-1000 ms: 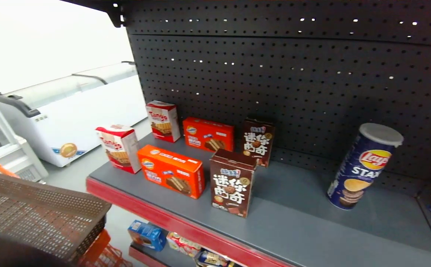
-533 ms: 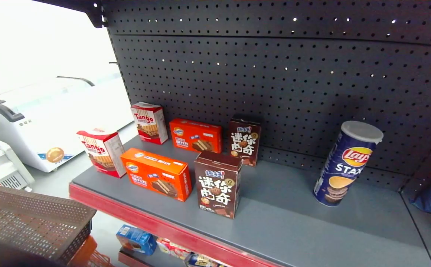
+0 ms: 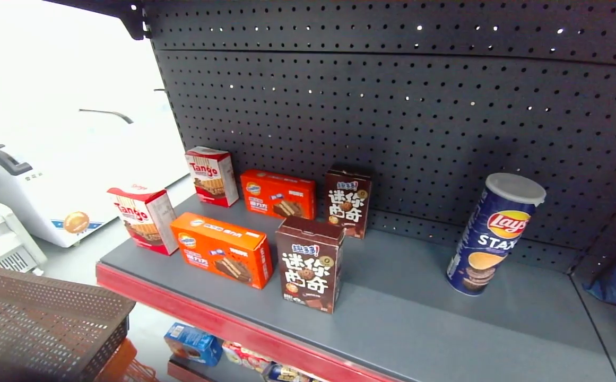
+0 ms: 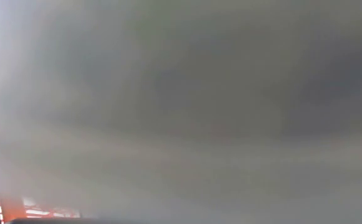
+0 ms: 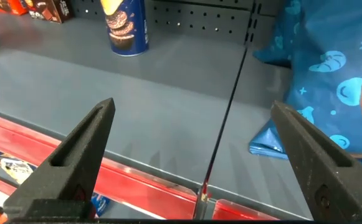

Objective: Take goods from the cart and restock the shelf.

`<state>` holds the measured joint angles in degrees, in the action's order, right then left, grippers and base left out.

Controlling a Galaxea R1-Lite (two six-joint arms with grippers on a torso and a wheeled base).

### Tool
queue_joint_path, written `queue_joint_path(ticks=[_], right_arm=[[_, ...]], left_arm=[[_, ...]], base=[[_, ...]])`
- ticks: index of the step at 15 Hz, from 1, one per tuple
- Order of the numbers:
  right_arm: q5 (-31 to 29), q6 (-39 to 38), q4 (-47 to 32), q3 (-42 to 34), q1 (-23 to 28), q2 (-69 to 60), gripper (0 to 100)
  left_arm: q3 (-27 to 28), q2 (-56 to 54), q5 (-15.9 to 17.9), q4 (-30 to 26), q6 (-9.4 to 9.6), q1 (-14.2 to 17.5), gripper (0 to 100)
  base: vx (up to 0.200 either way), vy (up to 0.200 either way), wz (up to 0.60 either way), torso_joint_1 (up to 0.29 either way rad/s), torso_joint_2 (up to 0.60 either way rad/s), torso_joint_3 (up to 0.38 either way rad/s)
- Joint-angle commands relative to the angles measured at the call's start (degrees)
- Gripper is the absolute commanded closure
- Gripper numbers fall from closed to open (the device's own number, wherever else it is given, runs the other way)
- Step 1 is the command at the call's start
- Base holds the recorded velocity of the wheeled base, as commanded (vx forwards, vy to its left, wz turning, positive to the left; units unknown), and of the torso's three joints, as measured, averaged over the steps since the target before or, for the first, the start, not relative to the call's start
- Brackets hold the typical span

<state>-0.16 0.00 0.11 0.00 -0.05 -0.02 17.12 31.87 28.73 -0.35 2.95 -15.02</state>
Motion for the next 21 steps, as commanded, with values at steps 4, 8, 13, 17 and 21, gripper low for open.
queue_joint_path(ticks=[4, 8, 13, 17, 21], right_arm=[[0.0, 0.0, 0.1, 0.0, 0.0, 0.0, 0], [0.0, 0.0, 0.1, 0.0, 0.0, 0.0, 0], [0.0, -0.1, 0.1, 0.0, 0.0, 0.0, 0], [0.0, -0.1, 0.1, 0.0, 0.0, 0.0, 0], [0.0, 0.0, 0.1, 0.0, 0.0, 0.0, 0]], left_arm=[[-0.5, 0.1, 0.0, 0.0, -0.05, 0.0, 100], [-0.7, 0.0, 0.0, 0.0, -0.05, 0.0, 100], [-1.2, 0.0, -0.3, 0.0, -1.28, 0.3, 100], [-1.3, -0.3, -0.4, 0.0, -2.95, 0.4, 100], [-3.0, -0.5, -0.3, 0.1, -2.95, 0.4, 100]], base=[[0.000, 0.000, -0.60, 0.004, 0.00, 0.000], [0.000, 0.000, -0.60, 0.000, 0.00, 0.002], [0.000, 0.000, -0.24, 0.001, 0.00, 0.001], [0.000, 0.000, 0.00, 0.000, 0.00, 0.000], [0.000, 0.000, 0.15, -0.001, 0.00, 0.001]])
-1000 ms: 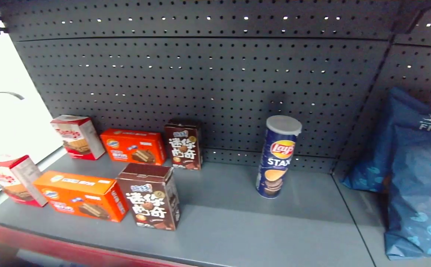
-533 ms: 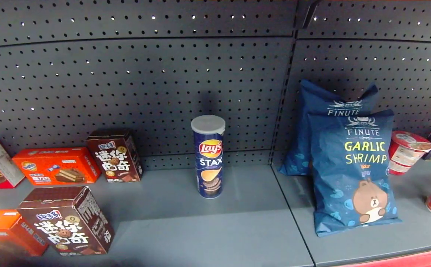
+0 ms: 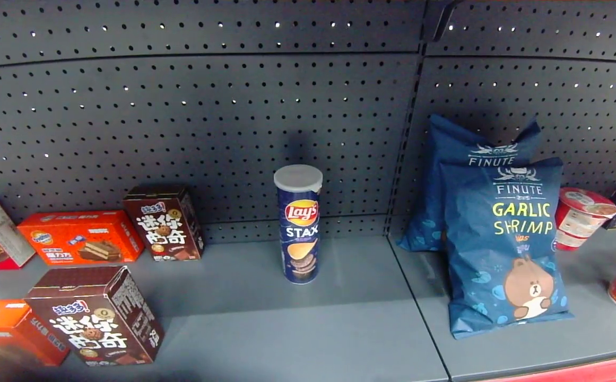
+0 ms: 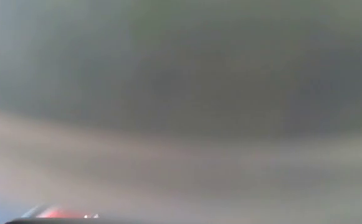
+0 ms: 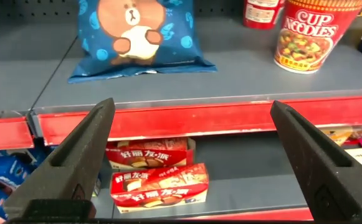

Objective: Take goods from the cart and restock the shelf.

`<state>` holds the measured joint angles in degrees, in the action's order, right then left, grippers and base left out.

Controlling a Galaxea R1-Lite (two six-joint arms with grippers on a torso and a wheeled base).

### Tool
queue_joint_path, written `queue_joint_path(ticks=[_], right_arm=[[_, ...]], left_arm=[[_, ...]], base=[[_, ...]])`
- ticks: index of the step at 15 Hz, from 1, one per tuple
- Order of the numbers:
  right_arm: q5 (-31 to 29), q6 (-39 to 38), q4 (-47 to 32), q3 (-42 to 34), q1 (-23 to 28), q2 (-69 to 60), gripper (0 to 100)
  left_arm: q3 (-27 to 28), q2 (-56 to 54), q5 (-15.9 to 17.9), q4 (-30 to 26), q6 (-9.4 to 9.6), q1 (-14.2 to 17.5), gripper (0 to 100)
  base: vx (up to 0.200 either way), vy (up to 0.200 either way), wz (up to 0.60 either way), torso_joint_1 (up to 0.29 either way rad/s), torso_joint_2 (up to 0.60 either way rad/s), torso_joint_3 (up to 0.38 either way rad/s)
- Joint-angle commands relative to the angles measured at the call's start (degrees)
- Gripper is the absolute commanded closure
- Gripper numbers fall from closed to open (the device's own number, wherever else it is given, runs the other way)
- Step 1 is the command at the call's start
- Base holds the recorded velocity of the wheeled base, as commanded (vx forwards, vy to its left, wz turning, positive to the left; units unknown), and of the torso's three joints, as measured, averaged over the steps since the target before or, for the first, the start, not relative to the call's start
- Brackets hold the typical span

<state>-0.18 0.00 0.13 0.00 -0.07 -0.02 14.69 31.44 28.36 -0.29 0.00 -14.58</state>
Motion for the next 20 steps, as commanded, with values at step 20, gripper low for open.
queue_joint_path(ticks=[20], right_arm=[[5.7, 0.4, 0.4, 4.8, -1.8, 5.6, 0]], left_arm=[[9.0, 3.4, -0.9, -0.1, 0.26, -4.7, 100]], base=[[0.000, 0.000, 0.12, 0.000, 0.00, 0.001]])
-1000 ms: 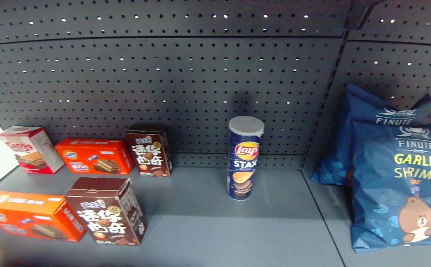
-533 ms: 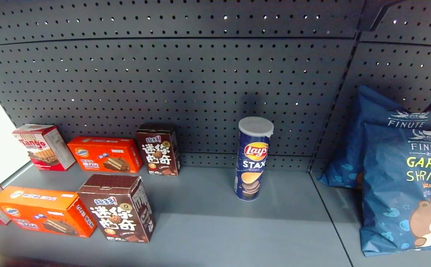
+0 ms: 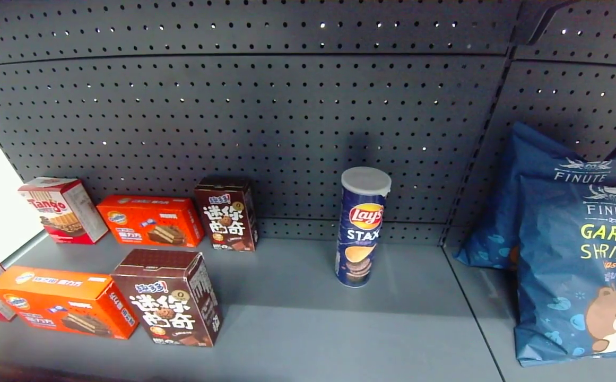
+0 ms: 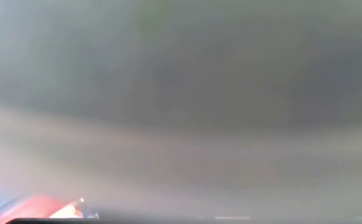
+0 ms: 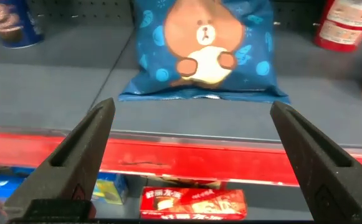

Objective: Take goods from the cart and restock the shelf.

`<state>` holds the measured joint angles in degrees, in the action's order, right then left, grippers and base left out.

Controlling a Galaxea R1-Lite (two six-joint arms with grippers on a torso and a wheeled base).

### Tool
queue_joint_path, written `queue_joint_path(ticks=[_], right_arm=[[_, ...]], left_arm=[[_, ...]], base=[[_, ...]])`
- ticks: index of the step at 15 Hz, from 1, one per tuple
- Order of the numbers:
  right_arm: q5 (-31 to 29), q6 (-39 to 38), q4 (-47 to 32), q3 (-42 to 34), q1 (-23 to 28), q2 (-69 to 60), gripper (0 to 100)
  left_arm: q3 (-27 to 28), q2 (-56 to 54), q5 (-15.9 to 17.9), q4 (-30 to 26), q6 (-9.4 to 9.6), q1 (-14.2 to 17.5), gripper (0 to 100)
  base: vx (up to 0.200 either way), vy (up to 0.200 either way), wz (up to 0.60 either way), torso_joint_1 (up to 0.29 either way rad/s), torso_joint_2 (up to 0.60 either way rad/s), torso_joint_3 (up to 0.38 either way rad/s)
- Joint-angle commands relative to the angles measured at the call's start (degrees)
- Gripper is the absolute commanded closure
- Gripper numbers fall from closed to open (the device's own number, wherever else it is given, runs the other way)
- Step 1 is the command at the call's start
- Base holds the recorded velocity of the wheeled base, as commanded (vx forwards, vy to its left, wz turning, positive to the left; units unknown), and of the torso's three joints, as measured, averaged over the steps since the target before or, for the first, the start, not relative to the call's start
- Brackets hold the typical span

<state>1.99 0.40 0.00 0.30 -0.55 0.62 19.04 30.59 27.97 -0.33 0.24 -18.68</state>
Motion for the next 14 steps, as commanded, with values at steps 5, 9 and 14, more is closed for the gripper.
queue_joint_path(ticks=[5, 9, 14], right_arm=[[10.1, 1.4, 5.8, 27.8, -14.6, 41.0, 0], [9.6, 1.1, 6.0, 34.1, -24.6, 52.6, 0], [9.4, 1.3, 11.2, 41.9, -28.9, 69.1, 0]], left_arm=[[6.3, 7.4, -0.3, -0.1, 1.69, -4.4, 100], [6.7, 10.8, -0.5, 0.0, 3.62, -10.8, 100], [6.4, 14.5, -0.5, 0.0, 9.16, -11.5, 100]], base=[[0.000, 0.000, 0.00, 0.000, 0.00, 0.000], [0.000, 0.000, 0.00, 0.000, 0.00, 0.000], [0.000, 0.000, 0.00, 0.000, 0.00, 0.000]])
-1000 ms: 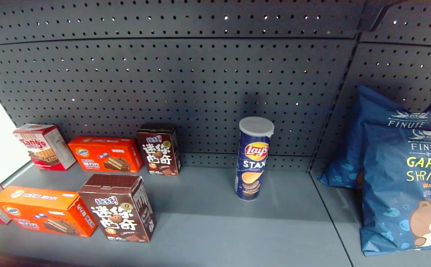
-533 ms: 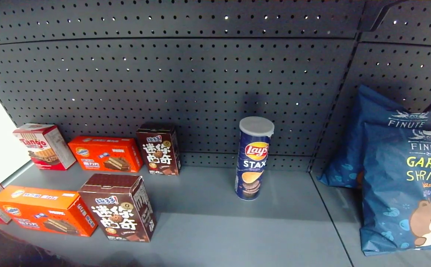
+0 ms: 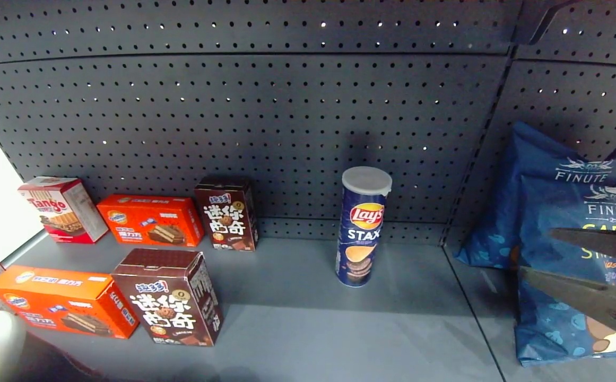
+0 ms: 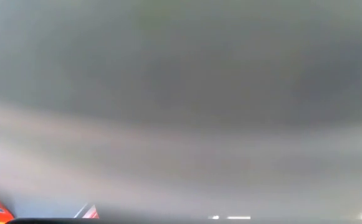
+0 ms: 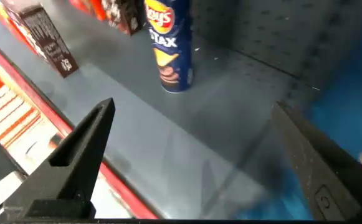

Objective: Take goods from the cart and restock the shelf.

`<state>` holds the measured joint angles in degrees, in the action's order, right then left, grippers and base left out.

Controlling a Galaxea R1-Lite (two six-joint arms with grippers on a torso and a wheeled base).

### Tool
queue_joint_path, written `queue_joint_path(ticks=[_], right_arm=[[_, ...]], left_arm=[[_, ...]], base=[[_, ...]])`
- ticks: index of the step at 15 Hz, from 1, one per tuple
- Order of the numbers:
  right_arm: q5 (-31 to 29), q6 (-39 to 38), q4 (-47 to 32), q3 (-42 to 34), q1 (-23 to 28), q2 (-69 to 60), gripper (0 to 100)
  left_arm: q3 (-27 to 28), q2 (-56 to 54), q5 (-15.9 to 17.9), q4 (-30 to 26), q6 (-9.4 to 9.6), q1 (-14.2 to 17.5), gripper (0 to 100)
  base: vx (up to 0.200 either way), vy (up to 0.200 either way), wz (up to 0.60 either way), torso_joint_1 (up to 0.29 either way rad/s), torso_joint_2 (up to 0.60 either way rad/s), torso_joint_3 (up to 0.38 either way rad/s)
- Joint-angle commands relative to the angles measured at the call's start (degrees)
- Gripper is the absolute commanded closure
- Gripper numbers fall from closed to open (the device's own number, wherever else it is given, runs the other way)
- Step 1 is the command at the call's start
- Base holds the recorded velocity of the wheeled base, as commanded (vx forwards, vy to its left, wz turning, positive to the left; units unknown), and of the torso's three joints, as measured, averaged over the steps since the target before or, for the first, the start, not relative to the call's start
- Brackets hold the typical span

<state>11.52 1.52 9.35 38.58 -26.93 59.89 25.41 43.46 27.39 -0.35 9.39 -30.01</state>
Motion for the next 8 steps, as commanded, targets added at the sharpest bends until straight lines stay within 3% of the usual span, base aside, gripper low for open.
queue_joint_path(ticks=[1, 5, 8], right_arm=[[-0.4, 0.3, 2.7, 4.9, -3.4, 12.3, 0], [-0.7, 3.7, 5.8, 7.3, -4.9, 20.0, 0], [2.1, 3.7, 13.3, 7.3, -4.9, 26.0, 0]], left_arm=[[0.0, 2.1, 0.0, -0.1, 0.02, -0.1, 100], [0.1, 4.8, 0.3, 0.2, 0.02, -1.2, 100], [-0.9, 5.1, 0.2, 0.2, -0.25, -1.2, 100]], base=[[0.000, 0.000, 0.00, 0.000, 0.00, 0.000], [0.000, 0.000, 0.00, 0.000, 0.00, 0.000], [0.000, 0.000, 0.00, 0.000, 0.00, 0.000]])
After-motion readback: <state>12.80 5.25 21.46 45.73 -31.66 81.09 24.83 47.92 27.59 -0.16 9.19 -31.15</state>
